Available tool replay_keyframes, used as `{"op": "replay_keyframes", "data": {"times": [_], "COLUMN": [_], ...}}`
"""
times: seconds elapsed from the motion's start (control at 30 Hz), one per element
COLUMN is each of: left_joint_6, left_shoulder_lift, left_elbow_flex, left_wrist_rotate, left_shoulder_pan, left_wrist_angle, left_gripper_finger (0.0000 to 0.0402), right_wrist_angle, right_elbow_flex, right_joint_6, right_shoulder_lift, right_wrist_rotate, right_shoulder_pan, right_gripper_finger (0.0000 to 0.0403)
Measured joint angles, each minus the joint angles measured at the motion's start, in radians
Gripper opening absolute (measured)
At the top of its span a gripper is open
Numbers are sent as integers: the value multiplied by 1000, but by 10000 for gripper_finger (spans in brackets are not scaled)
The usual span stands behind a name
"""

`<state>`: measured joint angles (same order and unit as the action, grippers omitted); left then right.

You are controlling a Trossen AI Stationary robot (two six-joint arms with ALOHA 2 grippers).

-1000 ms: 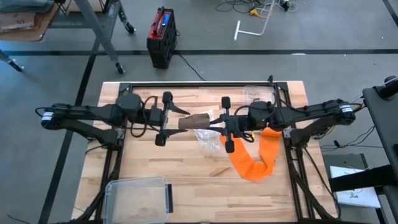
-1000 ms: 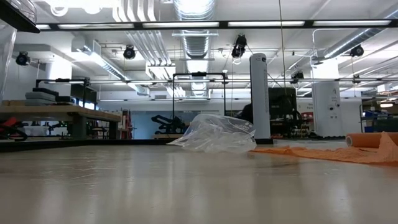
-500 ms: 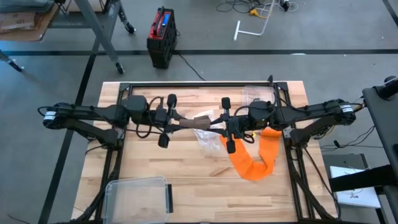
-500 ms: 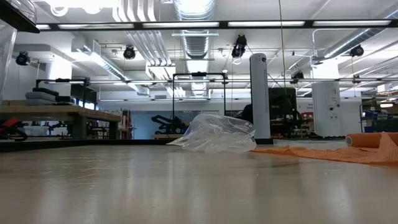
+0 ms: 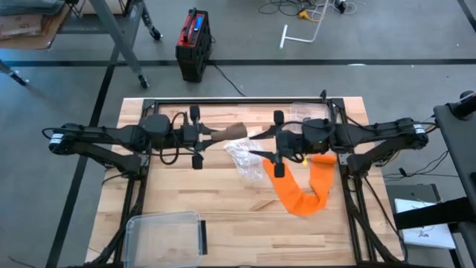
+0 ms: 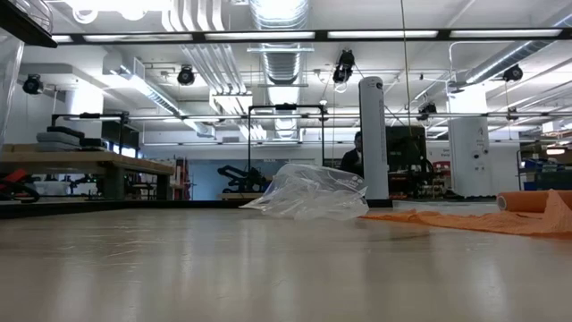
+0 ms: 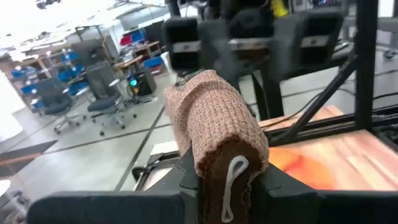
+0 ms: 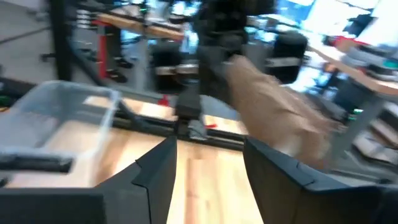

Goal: Roll bandage
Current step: Roll the brown bandage

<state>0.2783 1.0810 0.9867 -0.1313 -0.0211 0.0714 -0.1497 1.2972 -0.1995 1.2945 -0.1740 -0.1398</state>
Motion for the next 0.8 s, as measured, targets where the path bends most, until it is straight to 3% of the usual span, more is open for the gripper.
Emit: {"op": "replay_keyframes", "data": {"times": [0.2, 0.5, 0.8], "left_joint_6": [-7, 45, 99], "left_shoulder_lift": [1, 18, 53], "left_elbow_flex": [0, 0, 0], "left_wrist_rotate": [-9, -22, -34], "left_shoulder_pan": [-7, -9, -10], "left_wrist_angle": [-1, 31, 59], "left_gripper_finger": [44, 45, 45], "right_wrist_angle": [55, 59, 48], "right_elbow_flex": [0, 19, 20], "right_joint_6": [-12, 53, 54], "right_shoulder_lift": [55, 69, 69], "right_wrist_rotate": [-138, -217, -263], "right_shoulder_pan": [0, 5, 6], "right_gripper_finger": [143, 95, 101]}}
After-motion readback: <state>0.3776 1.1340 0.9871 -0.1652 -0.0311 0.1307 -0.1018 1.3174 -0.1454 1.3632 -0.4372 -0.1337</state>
